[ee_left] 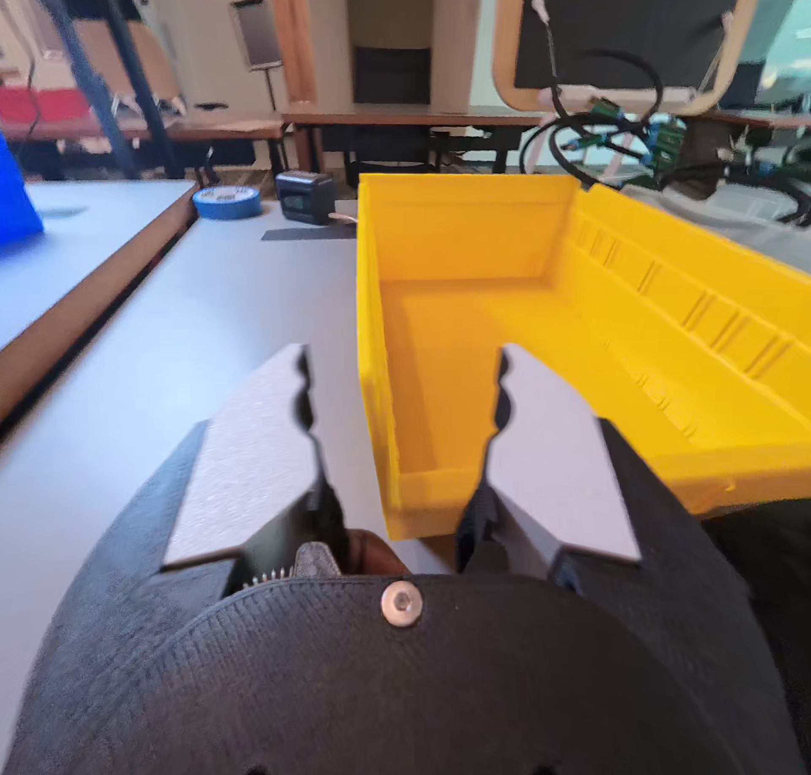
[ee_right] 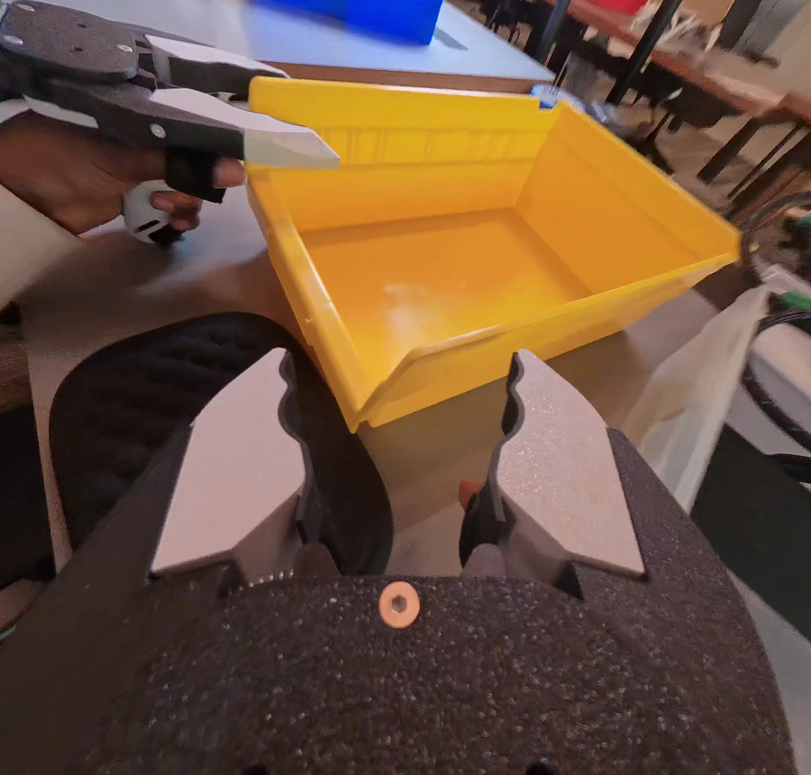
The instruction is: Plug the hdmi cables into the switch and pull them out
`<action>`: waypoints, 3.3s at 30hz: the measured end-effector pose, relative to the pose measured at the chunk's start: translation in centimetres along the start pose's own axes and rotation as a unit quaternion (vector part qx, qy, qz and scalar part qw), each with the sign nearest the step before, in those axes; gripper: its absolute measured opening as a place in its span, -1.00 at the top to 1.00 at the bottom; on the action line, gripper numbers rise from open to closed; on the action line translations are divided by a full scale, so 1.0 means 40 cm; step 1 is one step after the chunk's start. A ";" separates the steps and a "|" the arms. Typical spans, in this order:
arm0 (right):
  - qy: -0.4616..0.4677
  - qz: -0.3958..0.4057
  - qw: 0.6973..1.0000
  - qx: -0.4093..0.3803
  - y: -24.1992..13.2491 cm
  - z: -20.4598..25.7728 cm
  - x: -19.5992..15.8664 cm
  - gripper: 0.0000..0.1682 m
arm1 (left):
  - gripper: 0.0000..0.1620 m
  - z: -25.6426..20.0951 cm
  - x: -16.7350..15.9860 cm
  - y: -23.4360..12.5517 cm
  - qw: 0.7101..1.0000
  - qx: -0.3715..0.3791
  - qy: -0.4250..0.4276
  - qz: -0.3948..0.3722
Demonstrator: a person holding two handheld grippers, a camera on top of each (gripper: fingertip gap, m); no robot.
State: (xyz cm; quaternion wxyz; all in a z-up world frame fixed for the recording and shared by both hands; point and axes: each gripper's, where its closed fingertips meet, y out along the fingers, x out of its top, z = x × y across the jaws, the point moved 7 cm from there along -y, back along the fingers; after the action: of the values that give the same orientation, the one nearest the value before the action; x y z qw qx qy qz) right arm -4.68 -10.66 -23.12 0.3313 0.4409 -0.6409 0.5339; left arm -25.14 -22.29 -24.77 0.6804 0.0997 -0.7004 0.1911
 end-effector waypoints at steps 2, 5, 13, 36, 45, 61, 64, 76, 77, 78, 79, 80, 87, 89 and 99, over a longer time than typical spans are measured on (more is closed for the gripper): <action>0.053 0.022 0.998 0.024 0.037 -0.003 -0.004 -0.01 | 0.65 0.004 -0.009 0.023 0.998 0.013 0.047 0.038; 0.043 0.035 0.997 -0.049 0.062 -0.047 -0.016 0.42 | 0.92 0.001 -0.006 0.011 0.995 0.063 0.070 0.042; -0.069 -0.043 0.989 -0.127 0.012 -0.030 0.016 0.68 | 0.93 -0.097 0.076 -0.185 0.963 0.184 0.121 -0.154; -0.011 -0.053 0.855 -0.516 -0.937 -0.516 -0.270 0.83 | 0.81 -1.114 0.340 0.119 0.946 -0.184 0.095 -0.250; 0.131 0.028 0.865 -0.483 -0.956 -0.609 -0.554 0.83 | 0.73 -1.298 0.210 0.246 0.944 -0.239 0.208 -0.091; 0.135 0.036 0.800 -0.584 -0.993 -0.629 -0.567 0.50 | 0.18 -1.112 0.084 0.140 0.820 -0.296 0.485 0.068; 0.129 -0.012 0.802 -0.584 -0.992 -0.615 -0.511 0.50 | 0.17 -0.981 0.021 0.169 0.788 -0.238 0.544 0.163; -0.117 -0.009 0.877 -0.466 -0.805 -0.509 -0.271 0.53 | 0.58 -0.718 -0.057 0.137 0.763 -0.237 0.519 0.302; -0.144 -0.007 0.873 -0.466 -0.792 -0.502 -0.264 0.53 | 0.58 -0.693 -0.057 0.131 0.764 -0.239 0.514 0.309; -0.161 -0.008 0.874 -0.459 -0.779 -0.495 -0.260 0.53 | 0.57 -0.667 -0.057 0.125 0.765 -0.244 0.508 0.313; -0.167 -0.013 0.877 -0.450 -0.768 -0.490 -0.257 0.53 | 0.57 -0.640 -0.057 0.119 0.765 -0.247 0.502 0.317; -0.162 -0.020 0.881 -0.444 -0.761 -0.488 -0.256 0.54 | 0.56 -0.610 -0.056 0.112 0.766 -0.249 0.496 0.324; -0.134 -0.020 0.886 -0.443 -0.757 -0.497 -0.267 0.55 | 0.50 -0.510 -0.059 0.094 0.799 -0.259 0.430 0.332; -0.135 -0.016 0.884 -0.448 -0.759 -0.499 -0.268 0.55 | 0.51 -0.497 -0.058 0.103 0.798 -0.252 0.440 0.326; -0.132 -0.012 0.885 -0.447 -0.753 -0.505 -0.277 0.55 | 0.40 -0.269 -0.053 0.076 0.792 -0.264 0.398 0.379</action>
State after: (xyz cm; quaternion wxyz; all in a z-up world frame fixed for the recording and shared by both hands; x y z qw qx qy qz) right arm 26.41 10.18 -16.96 0.4123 0.3200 -0.8440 0.1239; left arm -16.38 -15.46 -27.26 0.7718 -0.4423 -0.3723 0.2647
